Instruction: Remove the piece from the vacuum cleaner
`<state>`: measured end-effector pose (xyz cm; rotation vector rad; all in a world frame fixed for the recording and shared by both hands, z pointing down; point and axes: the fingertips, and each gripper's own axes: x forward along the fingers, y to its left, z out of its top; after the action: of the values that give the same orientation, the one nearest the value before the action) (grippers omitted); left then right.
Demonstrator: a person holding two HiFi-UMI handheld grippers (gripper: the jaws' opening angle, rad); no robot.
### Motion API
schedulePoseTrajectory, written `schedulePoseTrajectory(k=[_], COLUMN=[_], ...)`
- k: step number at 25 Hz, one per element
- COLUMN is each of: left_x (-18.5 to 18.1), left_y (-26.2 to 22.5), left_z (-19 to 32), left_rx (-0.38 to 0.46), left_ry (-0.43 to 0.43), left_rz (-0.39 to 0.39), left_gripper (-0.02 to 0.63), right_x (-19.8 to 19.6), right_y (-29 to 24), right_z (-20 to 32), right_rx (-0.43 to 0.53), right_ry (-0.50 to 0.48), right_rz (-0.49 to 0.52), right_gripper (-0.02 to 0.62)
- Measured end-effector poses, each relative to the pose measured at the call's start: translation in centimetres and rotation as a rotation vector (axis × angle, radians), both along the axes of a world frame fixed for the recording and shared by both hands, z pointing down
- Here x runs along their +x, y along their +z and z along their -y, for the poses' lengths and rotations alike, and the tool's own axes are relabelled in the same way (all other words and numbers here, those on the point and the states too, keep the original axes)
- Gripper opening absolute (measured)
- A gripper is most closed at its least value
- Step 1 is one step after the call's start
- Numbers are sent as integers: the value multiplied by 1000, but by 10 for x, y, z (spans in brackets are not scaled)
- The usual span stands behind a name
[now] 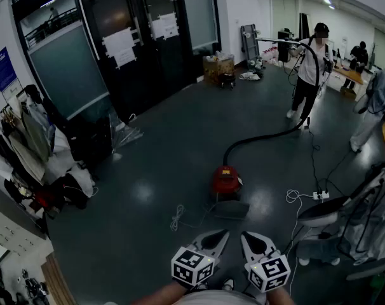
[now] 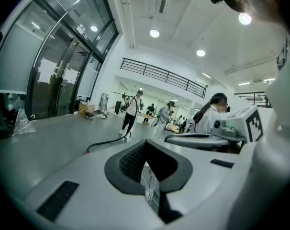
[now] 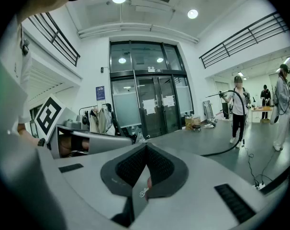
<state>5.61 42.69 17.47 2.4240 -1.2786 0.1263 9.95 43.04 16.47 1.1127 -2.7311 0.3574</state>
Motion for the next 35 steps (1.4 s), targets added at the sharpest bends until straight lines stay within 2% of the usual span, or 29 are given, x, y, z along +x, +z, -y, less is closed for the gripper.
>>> schedulePoseTrajectory(k=[13, 19, 28, 35], left_x=[13, 31, 0, -18], left_y=[5, 12, 45, 64], left_z=[-8, 4, 29, 85], left_rx=[-8, 6, -72, -98], left_ry=[-16, -32, -83, -76], left_rz=[20, 48, 63, 51], left_gripper=[5, 6, 6, 6], right_x=[8, 34, 22, 11], right_y=[5, 7, 42, 65], right_z=[-5, 2, 29, 85], right_rx=[-13, 6, -74, -114], right_ry=[-34, -81, -114, -94], right_rz=[16, 47, 47, 8], right_gripper=[15, 17, 17, 17])
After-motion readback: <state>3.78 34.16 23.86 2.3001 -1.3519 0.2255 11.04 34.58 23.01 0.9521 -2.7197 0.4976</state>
